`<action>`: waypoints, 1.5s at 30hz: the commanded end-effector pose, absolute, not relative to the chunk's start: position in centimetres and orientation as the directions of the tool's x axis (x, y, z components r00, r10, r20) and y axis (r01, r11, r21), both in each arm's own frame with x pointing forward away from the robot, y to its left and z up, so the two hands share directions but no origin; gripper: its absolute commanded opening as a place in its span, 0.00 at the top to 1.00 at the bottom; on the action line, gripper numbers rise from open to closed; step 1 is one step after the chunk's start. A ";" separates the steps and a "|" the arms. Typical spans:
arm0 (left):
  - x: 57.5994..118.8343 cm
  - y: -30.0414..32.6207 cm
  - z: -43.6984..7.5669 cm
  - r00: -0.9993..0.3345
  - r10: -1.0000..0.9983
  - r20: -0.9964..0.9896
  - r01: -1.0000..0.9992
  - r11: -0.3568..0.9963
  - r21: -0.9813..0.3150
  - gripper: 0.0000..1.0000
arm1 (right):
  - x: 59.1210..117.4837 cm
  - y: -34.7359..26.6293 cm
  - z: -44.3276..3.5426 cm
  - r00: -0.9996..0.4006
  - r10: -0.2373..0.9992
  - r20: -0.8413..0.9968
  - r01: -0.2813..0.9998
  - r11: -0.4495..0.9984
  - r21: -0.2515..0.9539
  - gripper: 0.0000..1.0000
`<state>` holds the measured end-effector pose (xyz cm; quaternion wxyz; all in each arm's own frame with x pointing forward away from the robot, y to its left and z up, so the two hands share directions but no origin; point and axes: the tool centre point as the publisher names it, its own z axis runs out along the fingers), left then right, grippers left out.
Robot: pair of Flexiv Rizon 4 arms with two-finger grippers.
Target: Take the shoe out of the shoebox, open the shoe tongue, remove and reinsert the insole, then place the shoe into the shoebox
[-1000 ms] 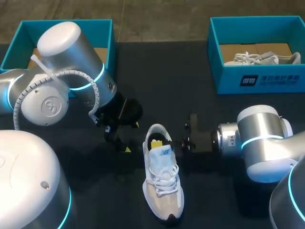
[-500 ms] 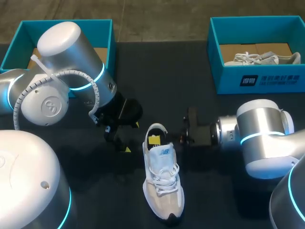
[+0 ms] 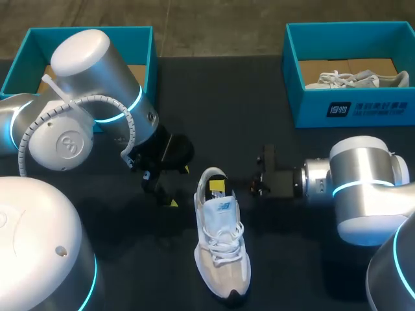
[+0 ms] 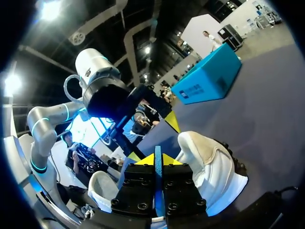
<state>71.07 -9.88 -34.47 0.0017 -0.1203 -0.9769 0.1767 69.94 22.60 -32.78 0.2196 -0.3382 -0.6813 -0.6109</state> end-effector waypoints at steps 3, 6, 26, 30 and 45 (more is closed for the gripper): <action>71.0 -9.9 -34.6 -0.971 0.234 -0.042 0.234 0.909 -0.345 0.00 | 70.0 24.0 -34.4 -0.660 0.174 0.730 0.747 0.053 0.663 1.00; 71.0 -9.9 -34.6 -0.971 0.234 -0.042 0.234 0.909 -0.345 0.00 | 69.4 24.4 -34.9 -0.652 0.173 0.738 0.756 0.067 0.652 1.00; 71.0 -9.9 -34.6 -0.971 0.234 -0.042 0.234 0.909 -0.345 0.00 | 68.8 23.7 -31.6 -0.748 0.202 0.632 0.655 0.075 0.752 0.31; 71.0 -9.9 -34.6 -0.971 0.234 -0.042 0.234 0.909 -0.345 0.00 | 69.0 23.3 -30.6 -0.766 0.214 0.606 0.632 0.075 0.771 0.28; 71.0 -9.9 -34.6 -0.971 0.234 -0.042 0.234 0.909 -0.345 0.00 | 70.3 22.0 -27.6 -0.805 0.300 0.512 0.561 0.106 0.821 0.36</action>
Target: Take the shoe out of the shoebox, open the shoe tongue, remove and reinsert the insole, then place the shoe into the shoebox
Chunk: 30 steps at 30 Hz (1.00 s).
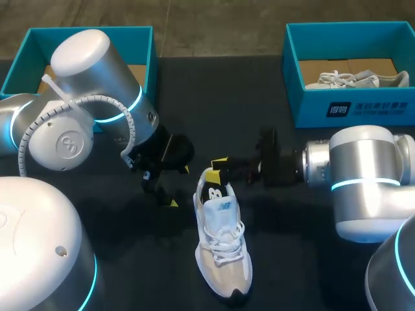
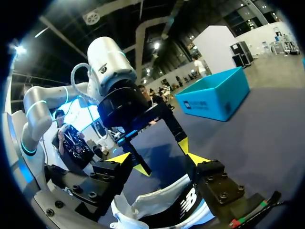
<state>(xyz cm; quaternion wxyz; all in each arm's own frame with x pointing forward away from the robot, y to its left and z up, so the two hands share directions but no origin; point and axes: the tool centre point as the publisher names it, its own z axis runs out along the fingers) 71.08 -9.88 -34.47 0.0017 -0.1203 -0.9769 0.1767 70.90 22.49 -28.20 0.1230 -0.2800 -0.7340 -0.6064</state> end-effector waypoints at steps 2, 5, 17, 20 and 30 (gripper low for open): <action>71.0 -9.9 -34.6 -0.971 0.234 -0.042 0.234 0.909 -0.345 0.00 | 70.1 21.6 -27.6 -0.800 0.312 0.512 0.564 0.101 0.820 0.55; 71.0 -9.9 -34.6 -0.971 0.234 -0.042 0.234 0.909 -0.345 0.00 | 69.9 21.2 -27.7 -0.775 0.358 0.521 0.586 0.098 0.804 1.00; 71.0 -9.9 -34.6 -0.971 0.234 -0.042 0.234 0.909 -0.345 0.00 | 68.9 19.9 -26.3 -0.670 0.588 0.453 0.632 0.132 0.764 1.00; 71.0 -9.9 -34.6 -0.971 0.234 -0.042 0.234 0.909 -0.345 0.00 | 68.9 19.9 -26.3 -0.670 0.588 0.453 0.632 0.132 0.764 1.00; 70.9 -8.1 -33.4 -0.946 0.318 -0.062 0.317 0.867 -0.384 0.00 | 68.9 22.4 -27.1 -0.650 0.646 0.400 0.657 0.214 0.723 1.00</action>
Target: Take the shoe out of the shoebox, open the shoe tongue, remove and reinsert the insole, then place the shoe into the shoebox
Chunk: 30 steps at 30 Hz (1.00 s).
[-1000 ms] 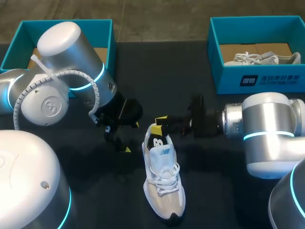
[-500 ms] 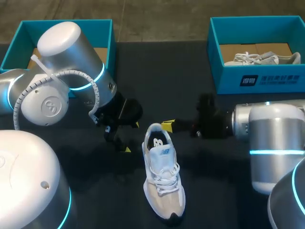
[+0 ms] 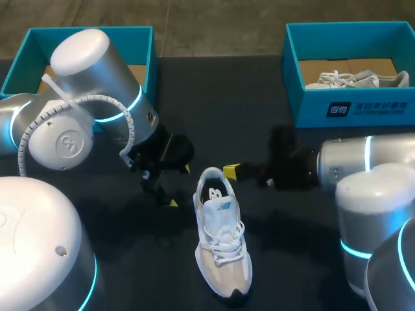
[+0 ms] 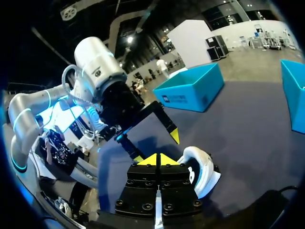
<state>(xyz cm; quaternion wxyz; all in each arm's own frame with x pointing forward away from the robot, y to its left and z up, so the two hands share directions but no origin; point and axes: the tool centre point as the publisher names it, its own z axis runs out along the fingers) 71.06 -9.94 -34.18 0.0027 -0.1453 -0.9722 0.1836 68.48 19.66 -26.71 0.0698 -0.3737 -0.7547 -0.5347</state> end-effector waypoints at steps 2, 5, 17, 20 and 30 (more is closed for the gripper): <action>70.9 -7.5 -32.9 -0.943 0.325 -0.076 0.329 0.867 -0.375 0.00 | 69.0 23.0 -27.1 -0.649 0.649 0.397 0.661 0.222 0.717 1.00; 70.8 -6.5 -32.1 -0.933 0.348 -0.089 0.355 0.858 -0.370 0.00 | 69.1 23.7 -27.3 -0.632 0.678 0.376 0.679 0.251 0.689 1.00; 70.6 -1.0 -29.7 -0.897 0.421 -0.133 0.439 0.821 -0.365 0.00 | 69.1 24.4 -27.4 -0.535 0.809 0.243 0.755 0.329 0.567 1.00; 70.7 0.0 -29.4 -0.902 0.411 -0.130 0.429 0.829 -0.358 0.00 | 68.9 24.6 -27.1 -0.522 0.826 0.213 0.758 0.335 0.559 1.00; 71.1 2.9 -28.3 -0.895 0.435 -0.097 0.441 0.831 -0.338 0.00 | 67.1 23.4 -26.7 -0.437 0.897 0.072 0.795 0.347 0.498 1.00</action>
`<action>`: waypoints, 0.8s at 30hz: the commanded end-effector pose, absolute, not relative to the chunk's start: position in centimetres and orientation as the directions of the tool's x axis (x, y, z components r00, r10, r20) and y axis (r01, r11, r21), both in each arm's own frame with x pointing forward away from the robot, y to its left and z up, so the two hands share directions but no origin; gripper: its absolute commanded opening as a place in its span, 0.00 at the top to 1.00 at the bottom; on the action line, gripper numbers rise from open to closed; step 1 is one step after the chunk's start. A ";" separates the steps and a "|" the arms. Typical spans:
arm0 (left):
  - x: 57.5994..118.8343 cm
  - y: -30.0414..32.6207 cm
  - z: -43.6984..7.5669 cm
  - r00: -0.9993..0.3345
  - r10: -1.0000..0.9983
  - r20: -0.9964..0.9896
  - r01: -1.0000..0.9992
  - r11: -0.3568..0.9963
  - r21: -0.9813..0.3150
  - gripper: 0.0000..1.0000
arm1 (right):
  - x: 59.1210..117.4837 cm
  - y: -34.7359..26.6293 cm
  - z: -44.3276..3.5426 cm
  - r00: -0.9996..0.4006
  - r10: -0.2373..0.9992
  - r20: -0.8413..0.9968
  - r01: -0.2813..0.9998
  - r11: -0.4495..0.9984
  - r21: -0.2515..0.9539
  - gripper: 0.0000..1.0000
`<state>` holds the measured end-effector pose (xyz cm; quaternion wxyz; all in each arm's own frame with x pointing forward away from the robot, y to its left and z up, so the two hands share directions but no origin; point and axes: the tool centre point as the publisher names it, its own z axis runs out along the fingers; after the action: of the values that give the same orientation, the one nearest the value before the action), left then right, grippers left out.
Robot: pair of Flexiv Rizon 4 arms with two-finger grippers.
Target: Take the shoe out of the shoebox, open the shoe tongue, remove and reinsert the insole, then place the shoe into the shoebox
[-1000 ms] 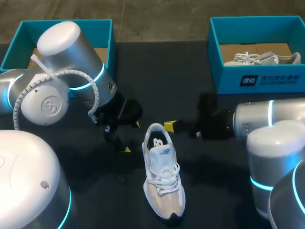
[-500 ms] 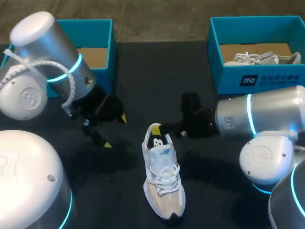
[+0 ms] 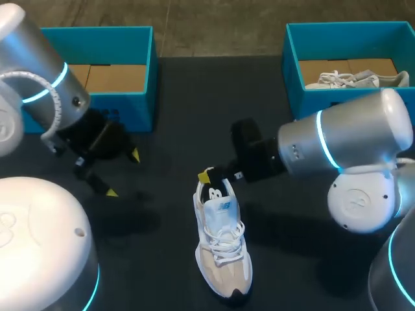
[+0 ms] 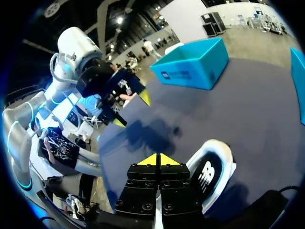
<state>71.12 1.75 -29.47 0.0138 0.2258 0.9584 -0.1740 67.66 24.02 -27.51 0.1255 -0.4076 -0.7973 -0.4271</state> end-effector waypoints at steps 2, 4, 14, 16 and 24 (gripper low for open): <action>71.4 3.4 -28.1 -0.876 0.472 -0.103 0.477 0.812 -0.337 0.00 | 66.9 23.2 -27.0 -0.412 0.910 0.049 0.803 0.337 0.491 1.00; 71.8 4.0 -27.9 -0.869 0.485 -0.102 0.488 0.804 -0.340 0.00 | 66.8 23.1 -27.3 -0.387 0.922 0.022 0.805 0.326 0.496 1.00; 73.7 6.5 -26.7 -0.885 0.456 -0.097 0.460 0.820 -0.341 0.00 | 67.4 23.8 -28.4 -0.284 0.953 -0.103 0.839 0.299 0.456 1.00; 74.3 7.0 -26.1 -0.901 0.423 -0.096 0.430 0.841 -0.329 0.00 | 67.4 23.8 -28.4 -0.284 0.953 -0.103 0.839 0.299 0.456 1.00; 74.3 7.0 -26.1 -0.901 0.423 -0.096 0.430 0.841 -0.329 0.00 | 67.4 23.8 -28.4 -0.284 0.953 -0.103 0.839 0.299 0.456 1.00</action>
<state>74.41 7.02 -26.04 0.0084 0.2227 0.9591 -0.1748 67.65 23.44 -28.55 0.0611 -0.4975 -0.8045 -0.3188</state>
